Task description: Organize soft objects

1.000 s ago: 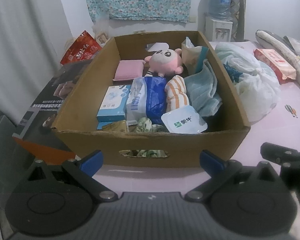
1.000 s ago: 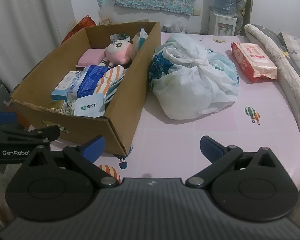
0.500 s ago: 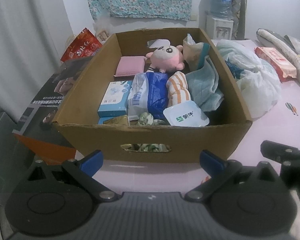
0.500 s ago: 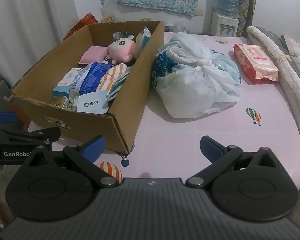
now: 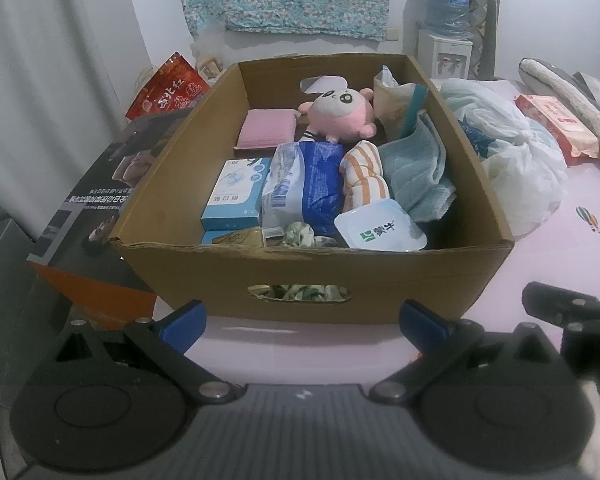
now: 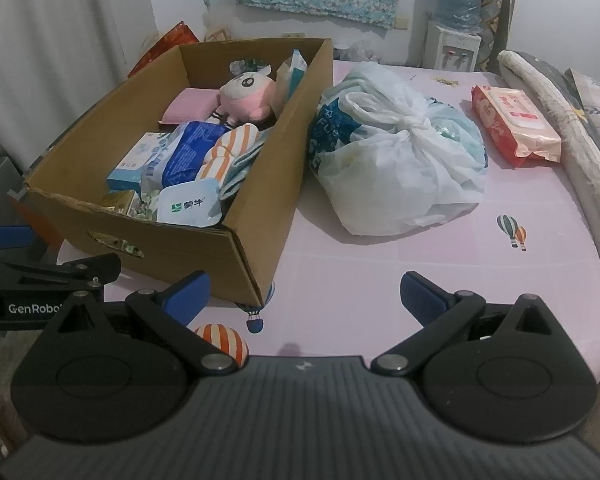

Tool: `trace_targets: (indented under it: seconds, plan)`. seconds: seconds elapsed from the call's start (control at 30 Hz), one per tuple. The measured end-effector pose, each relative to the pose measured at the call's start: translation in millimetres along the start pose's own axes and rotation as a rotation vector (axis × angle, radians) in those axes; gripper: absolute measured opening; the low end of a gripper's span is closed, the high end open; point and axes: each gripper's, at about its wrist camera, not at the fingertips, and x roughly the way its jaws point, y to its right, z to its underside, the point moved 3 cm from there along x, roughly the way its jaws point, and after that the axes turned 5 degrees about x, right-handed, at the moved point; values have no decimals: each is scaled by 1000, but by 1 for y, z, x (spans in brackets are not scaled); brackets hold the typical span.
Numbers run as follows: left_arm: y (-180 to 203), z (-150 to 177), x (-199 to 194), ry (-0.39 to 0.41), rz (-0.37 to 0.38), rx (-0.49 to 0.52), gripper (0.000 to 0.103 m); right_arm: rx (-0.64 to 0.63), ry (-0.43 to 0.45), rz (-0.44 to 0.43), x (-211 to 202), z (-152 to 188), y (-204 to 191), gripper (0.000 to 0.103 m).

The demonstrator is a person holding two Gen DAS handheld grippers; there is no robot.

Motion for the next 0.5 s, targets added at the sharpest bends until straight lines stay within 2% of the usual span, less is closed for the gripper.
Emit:
trace_targets:
  seconds: [0.5]
  plan:
    - [-2,1,1,0,-1,0,103,-18,-1,1,1,-1,-4,102]
